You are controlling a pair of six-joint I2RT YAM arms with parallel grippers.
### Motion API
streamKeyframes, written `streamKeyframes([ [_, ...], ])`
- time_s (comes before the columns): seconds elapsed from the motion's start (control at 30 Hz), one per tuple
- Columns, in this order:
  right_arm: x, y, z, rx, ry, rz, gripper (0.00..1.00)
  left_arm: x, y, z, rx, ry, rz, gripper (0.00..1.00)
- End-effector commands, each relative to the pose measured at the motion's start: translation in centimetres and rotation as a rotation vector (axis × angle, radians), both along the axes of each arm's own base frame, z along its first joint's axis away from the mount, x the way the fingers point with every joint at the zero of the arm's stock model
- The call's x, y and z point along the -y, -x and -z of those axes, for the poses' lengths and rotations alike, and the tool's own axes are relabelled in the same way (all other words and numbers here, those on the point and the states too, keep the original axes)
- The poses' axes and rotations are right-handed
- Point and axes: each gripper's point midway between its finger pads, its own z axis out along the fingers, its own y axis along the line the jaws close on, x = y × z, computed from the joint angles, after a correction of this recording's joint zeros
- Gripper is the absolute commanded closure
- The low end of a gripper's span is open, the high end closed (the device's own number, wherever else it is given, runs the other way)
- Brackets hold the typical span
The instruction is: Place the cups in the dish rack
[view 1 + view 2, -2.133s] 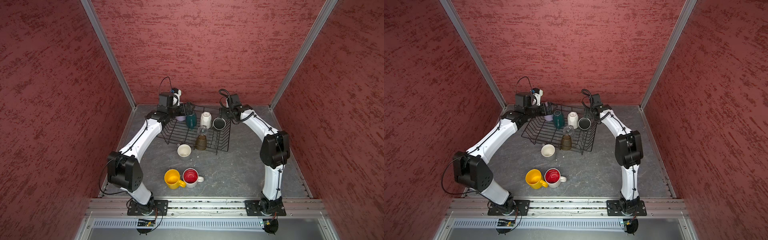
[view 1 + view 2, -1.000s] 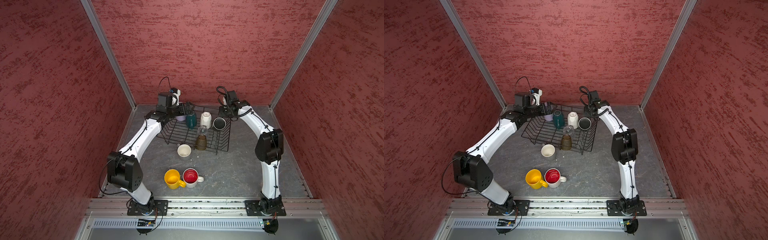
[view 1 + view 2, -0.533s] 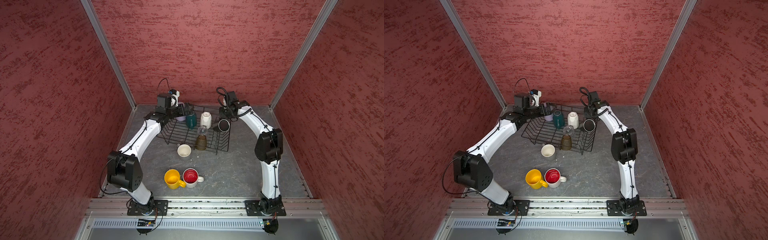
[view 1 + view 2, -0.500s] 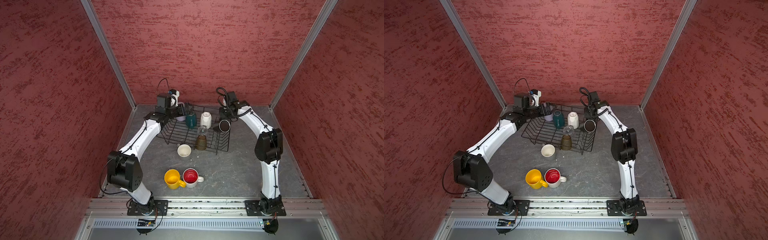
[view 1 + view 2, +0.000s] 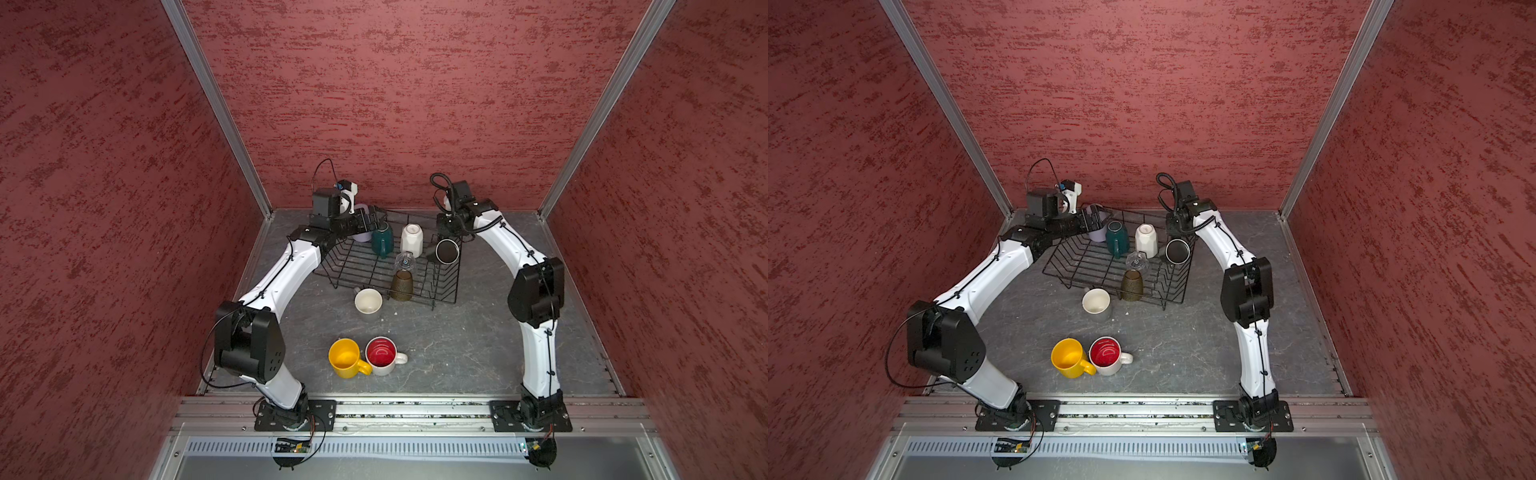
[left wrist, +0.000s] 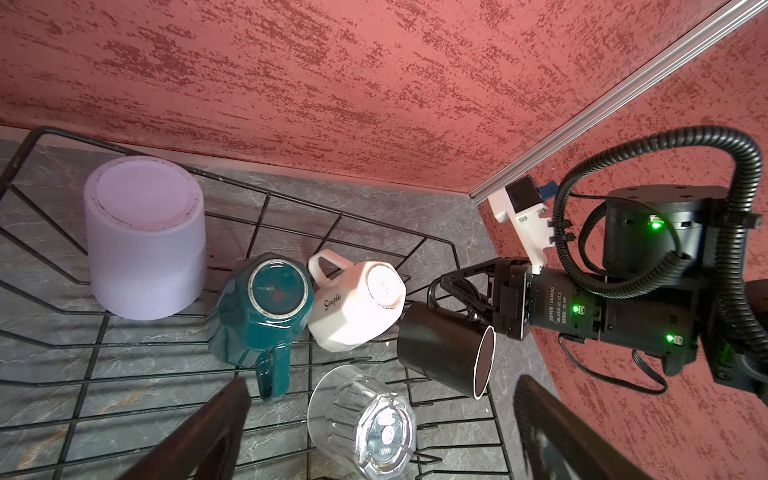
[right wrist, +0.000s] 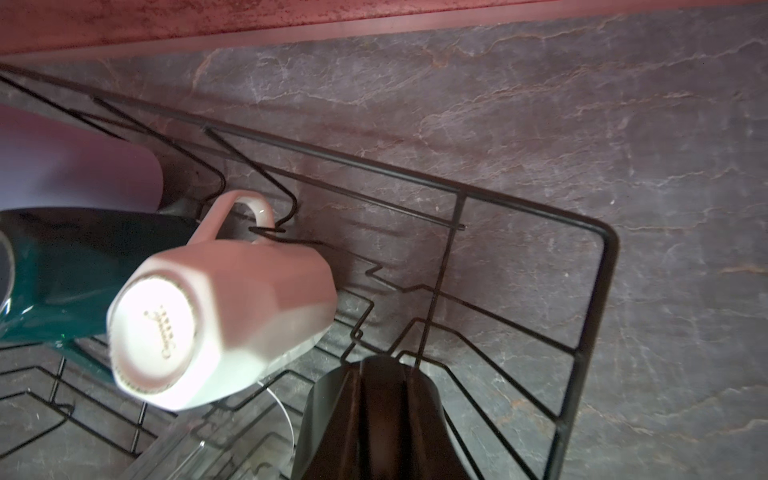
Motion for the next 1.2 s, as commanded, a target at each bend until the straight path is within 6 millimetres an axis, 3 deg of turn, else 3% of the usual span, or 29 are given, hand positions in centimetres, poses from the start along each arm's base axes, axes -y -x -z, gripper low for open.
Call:
streamKeyframes([
  [0.0,-0.1,1.0,-0.5,-0.031,0.073,-0.041,1.00,-0.1,0.2,-1.0,0.031,0.018,0.005,0.00],
  [0.17,-0.8,0.7,-1.3,-0.039,0.080,-0.072,1.00,-0.1,0.1,-1.0,0.032,0.021,0.006,0.00],
  [0.47,-2.3,1.6,-0.3,-0.064,0.133,-0.168,1.00,-0.1,0.0,-1.1,0.027,0.037,0.011,0.00],
  [0.93,-4.5,2.1,3.6,-0.132,0.170,-0.258,1.00,0.2,0.2,-1.3,0.020,0.059,0.023,0.00],
  [1.17,-4.6,1.9,4.2,-0.134,0.173,-0.266,1.00,0.2,0.3,-1.6,0.028,0.060,0.022,0.00],
])
